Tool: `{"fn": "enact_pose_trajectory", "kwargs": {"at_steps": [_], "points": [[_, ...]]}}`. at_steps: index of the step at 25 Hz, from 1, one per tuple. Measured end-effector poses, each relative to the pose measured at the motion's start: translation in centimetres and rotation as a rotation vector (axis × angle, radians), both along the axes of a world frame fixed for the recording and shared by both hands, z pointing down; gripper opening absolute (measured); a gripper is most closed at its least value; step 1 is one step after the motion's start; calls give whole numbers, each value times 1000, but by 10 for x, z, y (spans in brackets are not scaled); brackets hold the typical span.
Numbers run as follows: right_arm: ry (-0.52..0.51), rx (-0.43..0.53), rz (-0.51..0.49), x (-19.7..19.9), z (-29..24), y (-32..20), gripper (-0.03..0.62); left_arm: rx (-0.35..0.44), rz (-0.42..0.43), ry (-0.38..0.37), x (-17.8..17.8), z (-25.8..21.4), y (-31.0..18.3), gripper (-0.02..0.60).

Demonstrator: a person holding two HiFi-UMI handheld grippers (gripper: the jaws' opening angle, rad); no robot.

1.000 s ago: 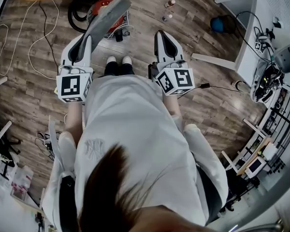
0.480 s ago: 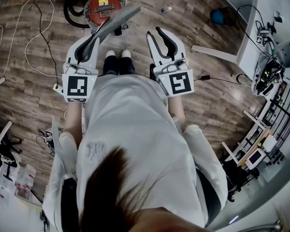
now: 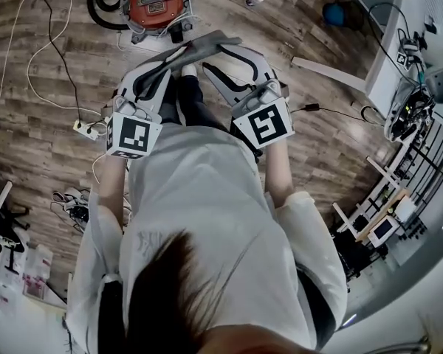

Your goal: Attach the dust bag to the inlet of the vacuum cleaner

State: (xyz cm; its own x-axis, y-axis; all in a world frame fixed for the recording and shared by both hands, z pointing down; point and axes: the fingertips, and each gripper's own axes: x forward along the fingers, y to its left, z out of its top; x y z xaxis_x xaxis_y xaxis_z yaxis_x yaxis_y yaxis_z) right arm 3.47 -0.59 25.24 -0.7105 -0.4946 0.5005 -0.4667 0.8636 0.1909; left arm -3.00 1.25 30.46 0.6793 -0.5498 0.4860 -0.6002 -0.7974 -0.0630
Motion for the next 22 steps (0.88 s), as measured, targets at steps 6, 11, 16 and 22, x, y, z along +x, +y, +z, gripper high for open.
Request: {"fn": "enact_pose_trajectory", "kwargs": {"at_steps": [6,11,16,22], "points": [[193,-71,-159,-2,64,8,190,-54,110,-82,14,55,9,38],[316,-131,-281,-2,134,14,190,-73,197,-157,23,109,12,38],[426,-159,-418,-2,203,25,151,-85,259,-193,34,161,16,38],[499,-147,-477,3,275,26,46,-110,281,-226,40,225,18,38]]}}
